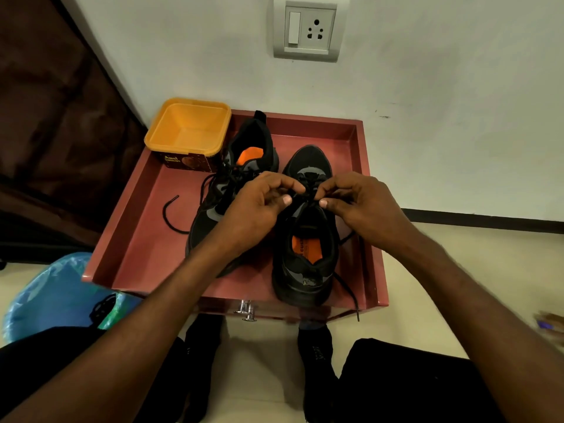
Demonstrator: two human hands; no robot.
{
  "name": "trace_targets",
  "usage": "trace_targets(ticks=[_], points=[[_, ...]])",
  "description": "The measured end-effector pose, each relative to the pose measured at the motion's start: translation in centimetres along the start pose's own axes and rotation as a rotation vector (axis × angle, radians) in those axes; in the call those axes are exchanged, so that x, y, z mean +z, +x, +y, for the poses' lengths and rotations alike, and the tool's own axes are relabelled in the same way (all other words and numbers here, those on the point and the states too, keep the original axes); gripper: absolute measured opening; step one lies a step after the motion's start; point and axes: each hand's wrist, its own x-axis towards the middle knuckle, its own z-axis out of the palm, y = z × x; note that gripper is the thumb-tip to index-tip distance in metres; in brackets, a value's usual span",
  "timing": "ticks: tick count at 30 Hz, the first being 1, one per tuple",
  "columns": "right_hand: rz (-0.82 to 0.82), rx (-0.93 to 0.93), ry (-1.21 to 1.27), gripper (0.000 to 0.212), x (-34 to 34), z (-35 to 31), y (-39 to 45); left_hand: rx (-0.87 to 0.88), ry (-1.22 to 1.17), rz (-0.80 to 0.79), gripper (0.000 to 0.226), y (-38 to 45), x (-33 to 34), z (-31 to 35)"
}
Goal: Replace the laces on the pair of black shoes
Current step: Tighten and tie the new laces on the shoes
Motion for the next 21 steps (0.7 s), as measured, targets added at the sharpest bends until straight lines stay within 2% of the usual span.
trace_targets(ticks=[3, 6, 8, 13, 18, 21], points=[[-0.043, 0.032, 0.022, 0.017, 0.1, -0.3, 0.0, 0.015, 0.009, 0.028, 0.023, 0.0, 0.4, -0.2], [-0.16, 0.172, 0.263, 0.012, -0.8, -0.6, -0.1, 0.022, 0.004, 0.07, 0.02, 0.2, 0.9, -0.4], [-0.141, 0.239, 0.413, 0.015, -1.4, -0.5, -0.4, 0.027, -0.002, 0.09, 0.021, 0.3, 0.9, -0.7], [-0.101, 0.099, 0.199, 0.03, -0.6, 0.0, -0.4, 0.021, 0.016, 0.117, 0.019, 0.4, 1.2, -0.8], [-0.05, 0.064, 0.109, 0.023, -0.2, 0.0, 0.0, -0.018, -0.029, 0.131, 0.027, 0.2, 0.8, -0.4], [-0.022, 0.074, 0.095, 0.022, 0.1, 0.1, -0.1, -0.011, -0.067, 0.1, 0.024, 0.1, 0.7, -0.3]])
